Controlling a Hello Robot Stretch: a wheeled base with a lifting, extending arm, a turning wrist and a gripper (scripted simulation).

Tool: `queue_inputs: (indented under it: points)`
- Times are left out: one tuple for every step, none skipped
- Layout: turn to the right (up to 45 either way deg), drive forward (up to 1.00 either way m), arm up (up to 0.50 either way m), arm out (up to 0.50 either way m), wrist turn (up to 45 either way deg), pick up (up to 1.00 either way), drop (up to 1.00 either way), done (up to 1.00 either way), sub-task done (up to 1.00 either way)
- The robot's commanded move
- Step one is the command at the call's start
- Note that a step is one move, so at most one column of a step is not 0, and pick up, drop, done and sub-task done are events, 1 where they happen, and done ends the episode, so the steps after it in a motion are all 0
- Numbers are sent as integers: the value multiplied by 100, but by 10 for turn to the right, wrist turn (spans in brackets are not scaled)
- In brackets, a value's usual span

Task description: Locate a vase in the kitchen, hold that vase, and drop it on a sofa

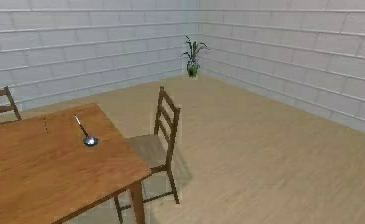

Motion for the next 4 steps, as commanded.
queue_inputs:
  points:
    - [0, 35, 0, 0, 0, 0, 0, 0, 0]
    - [-450, 0, 0, 0, 0, 0, 0, 0, 0]
    - [-450, 0, 0, 0, 0, 0, 0, 0, 0]
    - [-450, 0, 0, 0, 0, 0, 0, 0, 0]
